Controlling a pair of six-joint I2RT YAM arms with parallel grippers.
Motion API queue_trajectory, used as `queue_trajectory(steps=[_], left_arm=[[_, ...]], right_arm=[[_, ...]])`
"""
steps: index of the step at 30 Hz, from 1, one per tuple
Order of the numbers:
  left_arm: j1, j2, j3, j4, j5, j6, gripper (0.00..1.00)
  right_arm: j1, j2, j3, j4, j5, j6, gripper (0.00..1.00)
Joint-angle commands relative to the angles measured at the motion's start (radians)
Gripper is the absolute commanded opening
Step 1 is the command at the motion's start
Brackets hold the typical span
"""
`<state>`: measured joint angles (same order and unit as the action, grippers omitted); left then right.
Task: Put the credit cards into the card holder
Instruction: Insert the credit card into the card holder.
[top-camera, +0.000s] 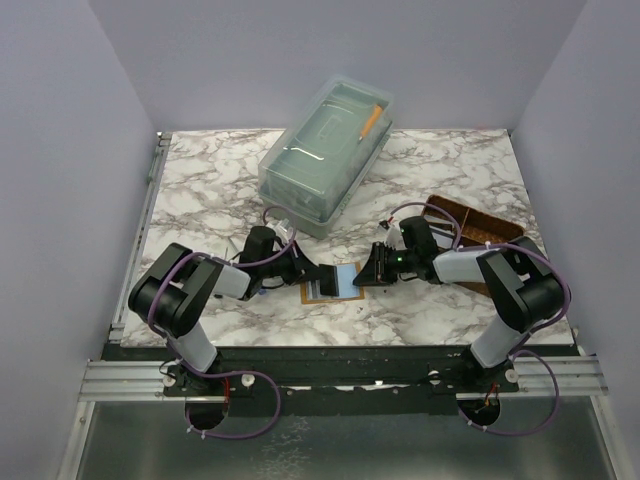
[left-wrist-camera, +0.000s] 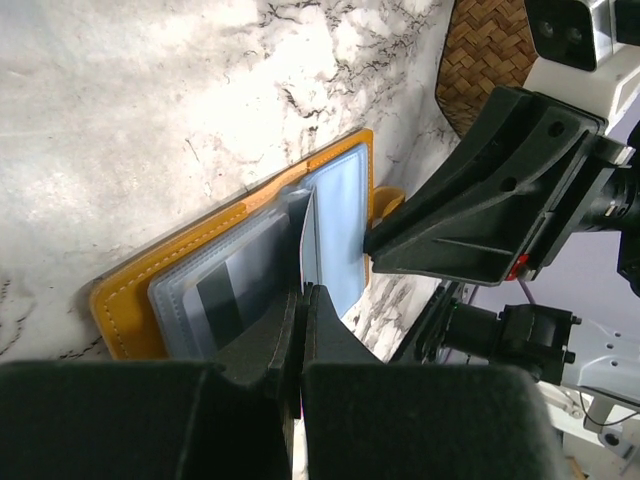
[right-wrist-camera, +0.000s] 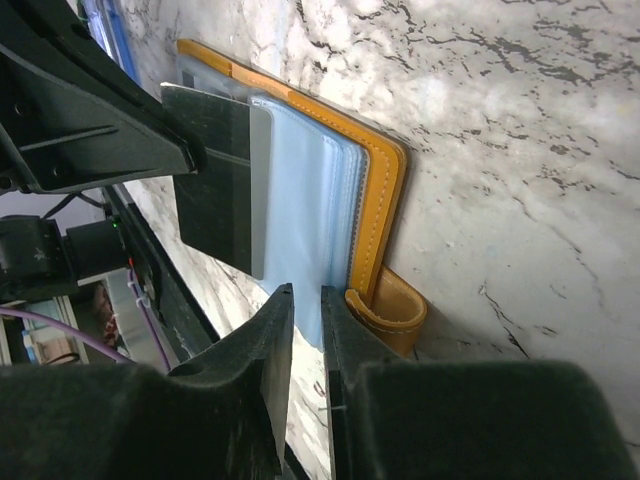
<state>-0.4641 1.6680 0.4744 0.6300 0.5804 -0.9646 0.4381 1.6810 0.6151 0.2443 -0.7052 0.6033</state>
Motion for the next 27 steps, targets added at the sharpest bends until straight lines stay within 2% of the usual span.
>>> queue_trajectory(steps=[1,6,10,21,27], left_arm=[[-0.027,0.004,-0.018,0.035,-0.075,0.005,0.0],[-0.113,0.011,-0.007,0.048,-0.19,-0.028,0.0],[-0.149,0.01,-0.003,0.046,-0.28,-0.069,0.0],[-0.171,-0.069,-0.011,-0.094,-0.323,-0.072,0.32],[-0.185,-0.142,0.029,-0.262,-0.383,-0.012,0.41]], right_arm=[[-0.005,0.052,0.015,-0.002,-0.002,-0.028,0.19],[-0.004,0.094,-0.005,0.117,-0.076,0.044,0.02],[-0.004,0.095,-0.033,0.176,-0.09,0.089,0.0],[-0.006,0.054,-0.041,0.113,-0.043,0.051,0.0],[-0.006,0.061,-0.041,0.104,-0.044,0.038,0.0]])
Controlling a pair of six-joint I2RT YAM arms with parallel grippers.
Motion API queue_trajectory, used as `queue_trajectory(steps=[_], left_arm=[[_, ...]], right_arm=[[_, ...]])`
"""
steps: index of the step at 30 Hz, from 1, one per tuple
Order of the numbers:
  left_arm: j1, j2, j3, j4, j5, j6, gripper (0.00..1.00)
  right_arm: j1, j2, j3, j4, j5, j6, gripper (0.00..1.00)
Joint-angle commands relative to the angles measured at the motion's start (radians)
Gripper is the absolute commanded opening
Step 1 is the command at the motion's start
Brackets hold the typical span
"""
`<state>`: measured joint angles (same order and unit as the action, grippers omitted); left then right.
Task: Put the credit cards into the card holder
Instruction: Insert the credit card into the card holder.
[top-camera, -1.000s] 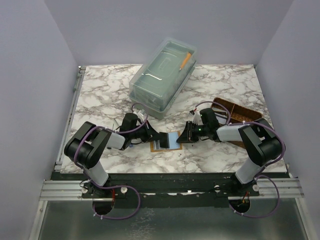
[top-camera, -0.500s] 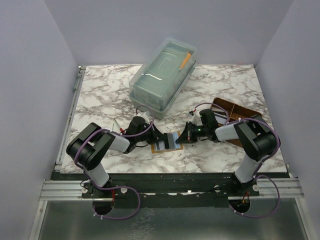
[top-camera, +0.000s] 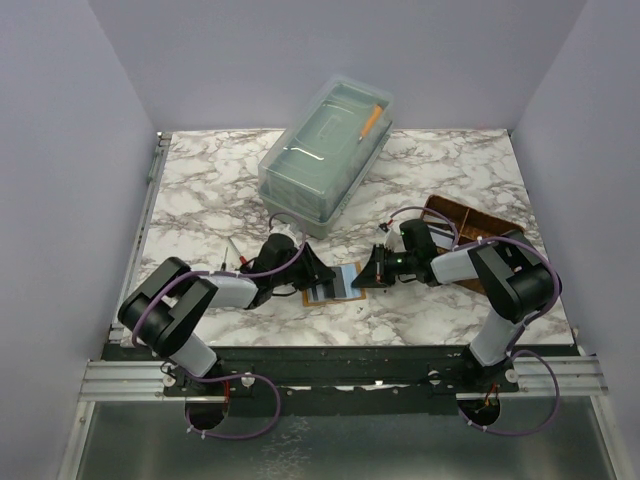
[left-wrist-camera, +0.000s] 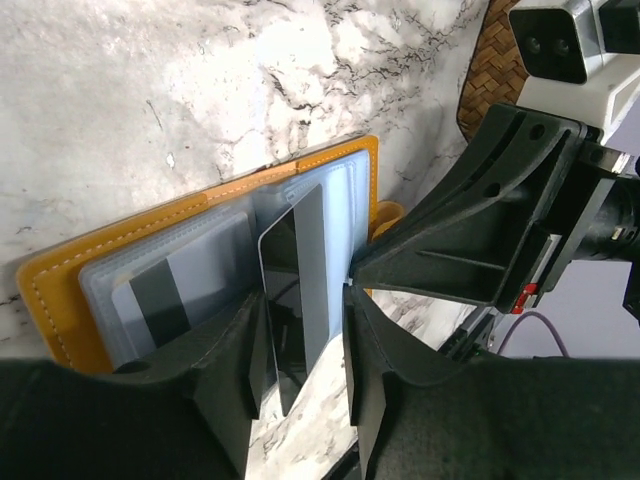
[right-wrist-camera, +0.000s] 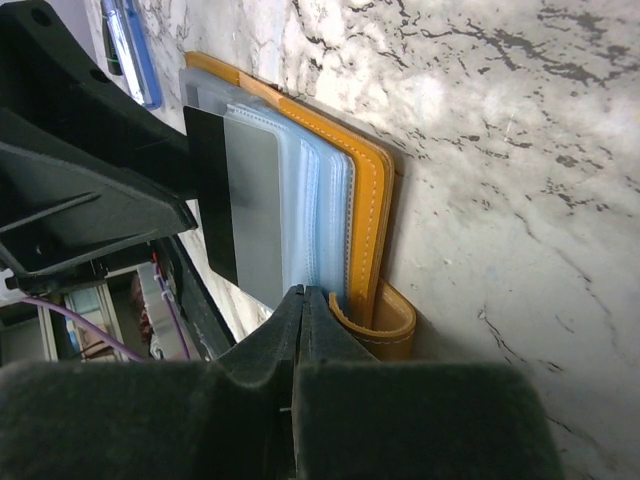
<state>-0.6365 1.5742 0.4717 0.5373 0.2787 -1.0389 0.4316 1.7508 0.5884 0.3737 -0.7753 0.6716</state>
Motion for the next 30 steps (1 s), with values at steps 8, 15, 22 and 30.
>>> queue_trajectory(steps=[8,15,22,30], left_arm=[[-0.076,0.009,0.105,-0.249,-0.13,0.094,0.29],[-0.118,0.034,0.142,-0.279,-0.182,0.06,0.29],[-0.118,-0.085,0.135,-0.452,-0.204,0.122,0.47],[-0.117,-0.097,0.144,-0.496,-0.22,0.135,0.5]], right_arm=[[0.001,-0.012,-0.014,-0.022,0.022,-0.031,0.0],[-0.001,-0.035,-0.034,-0.014,0.039,-0.011,0.0],[-0.003,-0.029,-0.037,-0.017,0.036,-0.022,0.0],[-0.002,-0.027,-0.035,-0.013,0.028,-0.027,0.0]])
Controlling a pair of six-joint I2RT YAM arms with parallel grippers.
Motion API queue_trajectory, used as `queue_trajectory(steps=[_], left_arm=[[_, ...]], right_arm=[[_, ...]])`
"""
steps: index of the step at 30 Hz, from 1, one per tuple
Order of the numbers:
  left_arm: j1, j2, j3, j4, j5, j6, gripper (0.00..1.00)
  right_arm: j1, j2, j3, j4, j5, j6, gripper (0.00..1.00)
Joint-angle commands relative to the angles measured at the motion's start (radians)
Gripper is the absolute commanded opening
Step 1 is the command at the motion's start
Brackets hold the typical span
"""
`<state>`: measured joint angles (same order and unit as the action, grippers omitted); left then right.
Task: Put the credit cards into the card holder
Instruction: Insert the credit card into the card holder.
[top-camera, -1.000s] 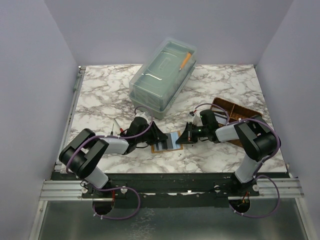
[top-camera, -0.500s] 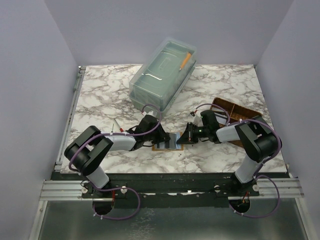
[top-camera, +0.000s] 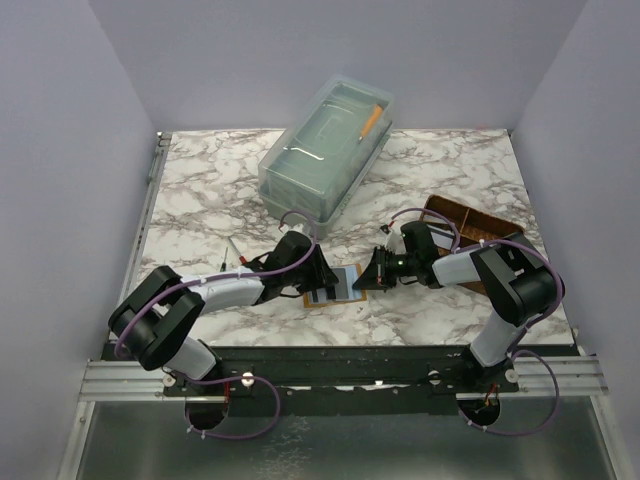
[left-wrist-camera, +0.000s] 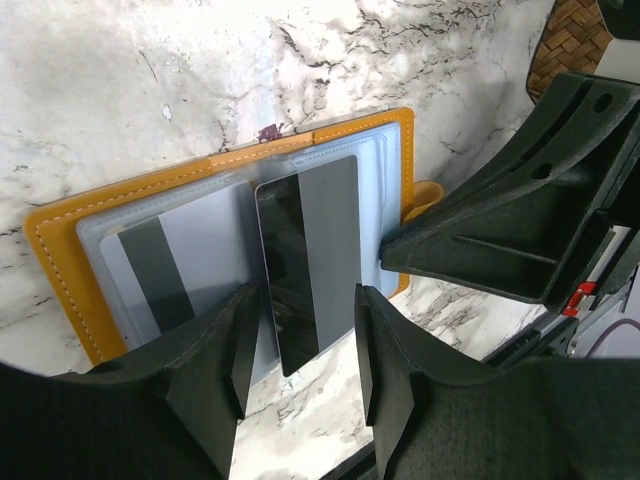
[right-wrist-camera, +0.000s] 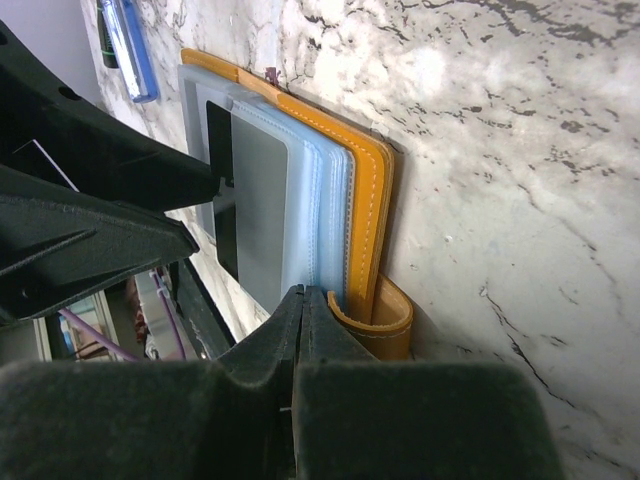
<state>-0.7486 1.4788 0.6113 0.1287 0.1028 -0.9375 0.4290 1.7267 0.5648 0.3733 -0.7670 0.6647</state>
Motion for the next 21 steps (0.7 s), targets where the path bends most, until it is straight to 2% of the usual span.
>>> queue_trajectory(steps=[1,7,10,13,17,21], left_arm=[[-0.006,0.003,0.006,-0.087,-0.044,0.034,0.5],[-0.015,0.071,0.041,-0.063,0.006,0.041,0.47],[-0.057,0.094,0.079,-0.05,-0.002,0.056,0.44],[-0.111,0.139,0.141,-0.063,-0.014,0.057,0.44],[-0.12,0.193,0.159,-0.051,0.011,0.024,0.45],[-0.118,0.143,0.142,-0.096,-0.048,0.051,0.49]], right_arm=[[0.001,-0.003,-0.012,-0.013,0.02,-0.023,0.0],[0.0,-0.004,-0.017,-0.011,0.018,-0.021,0.0],[-0.001,-0.004,-0.016,-0.008,0.013,-0.019,0.0],[0.001,-0.01,-0.018,-0.004,0.012,-0.015,0.0],[-0.002,-0.052,-0.031,-0.027,0.052,-0.003,0.0],[-0.015,-0.096,-0.048,-0.071,0.072,-0.012,0.09]])
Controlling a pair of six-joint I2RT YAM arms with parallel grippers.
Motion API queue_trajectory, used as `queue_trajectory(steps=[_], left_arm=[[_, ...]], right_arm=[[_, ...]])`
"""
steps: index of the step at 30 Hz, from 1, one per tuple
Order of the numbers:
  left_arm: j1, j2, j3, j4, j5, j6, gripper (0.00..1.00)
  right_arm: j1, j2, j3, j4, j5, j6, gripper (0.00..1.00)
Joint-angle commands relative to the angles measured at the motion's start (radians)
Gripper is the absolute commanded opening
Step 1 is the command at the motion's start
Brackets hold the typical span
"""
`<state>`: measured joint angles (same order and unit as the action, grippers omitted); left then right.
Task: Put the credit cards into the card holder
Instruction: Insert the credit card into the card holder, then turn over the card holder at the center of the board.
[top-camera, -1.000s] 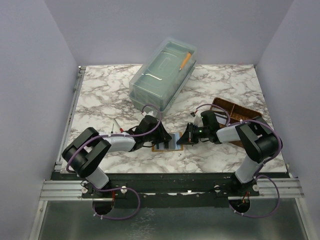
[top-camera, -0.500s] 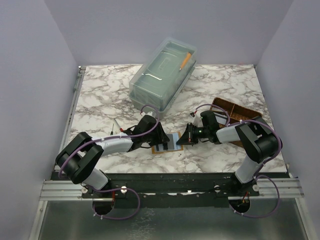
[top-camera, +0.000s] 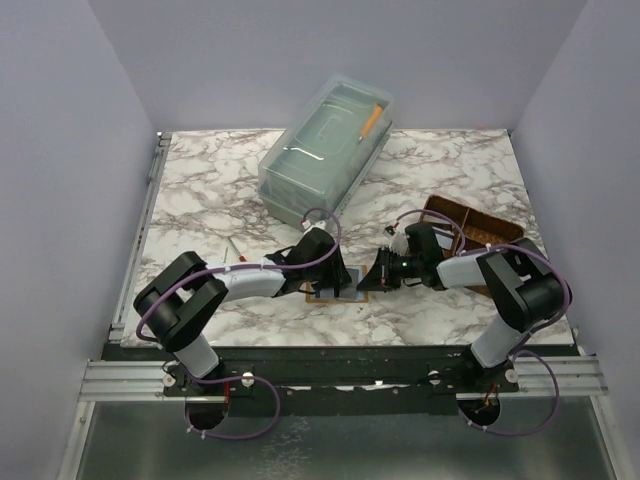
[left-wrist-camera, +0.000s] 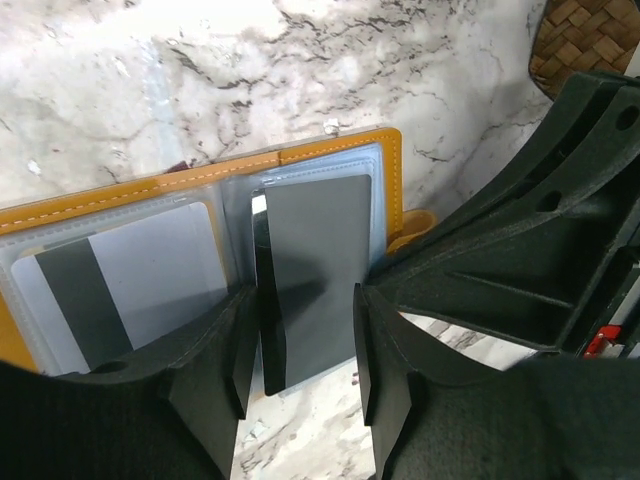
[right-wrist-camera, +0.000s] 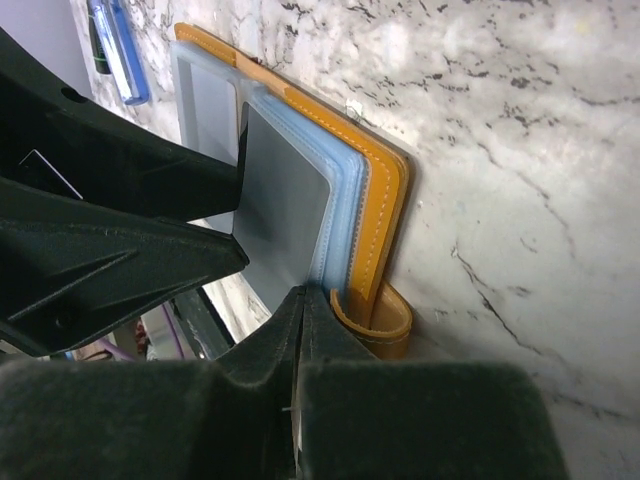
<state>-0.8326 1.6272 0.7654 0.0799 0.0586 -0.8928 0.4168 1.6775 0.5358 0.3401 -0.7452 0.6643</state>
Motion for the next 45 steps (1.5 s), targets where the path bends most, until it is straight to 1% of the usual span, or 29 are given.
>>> queue_trajectory(steps=[1,7,10,13,19,25,29,32,39,45], left_arm=[[-0.033,-0.022,-0.012,-0.068,-0.01,0.022,0.49],[-0.025,-0.12,-0.017,-0.151,-0.004,0.047,0.52],[-0.022,-0.146,-0.012,-0.158,0.008,0.049,0.52],[-0.023,-0.131,0.006,-0.155,0.031,0.048,0.45],[-0.023,-0.061,0.0,-0.105,0.054,0.048,0.24],[-0.014,-0.01,-0.054,-0.046,0.053,0.035,0.16],[-0.005,-0.008,-0.093,-0.021,0.052,0.022,0.15],[-0.005,-0.008,-0.102,-0.019,0.052,0.021,0.15],[-0.004,-0.01,-0.11,-0.013,0.053,0.018,0.14],[-0.002,-0.018,-0.121,-0.01,0.053,0.016,0.14]], right_arm=[[-0.005,-0.057,-0.023,-0.048,0.05,-0.017,0.12],[-0.009,-0.109,-0.019,-0.099,0.053,-0.035,0.27],[-0.01,-0.112,-0.009,-0.115,0.057,-0.046,0.31],[-0.01,-0.099,0.0,-0.117,0.045,-0.051,0.33],[-0.01,-0.082,0.01,-0.101,0.018,-0.047,0.35],[-0.01,-0.06,0.008,-0.08,-0.023,-0.051,0.37],[-0.01,-0.052,0.006,-0.078,-0.04,-0.058,0.36],[-0.01,-0.059,0.006,-0.077,-0.046,-0.059,0.34],[-0.01,-0.135,0.012,-0.147,-0.016,-0.082,0.36],[-0.005,-0.103,0.027,-0.141,-0.05,-0.083,0.36]])
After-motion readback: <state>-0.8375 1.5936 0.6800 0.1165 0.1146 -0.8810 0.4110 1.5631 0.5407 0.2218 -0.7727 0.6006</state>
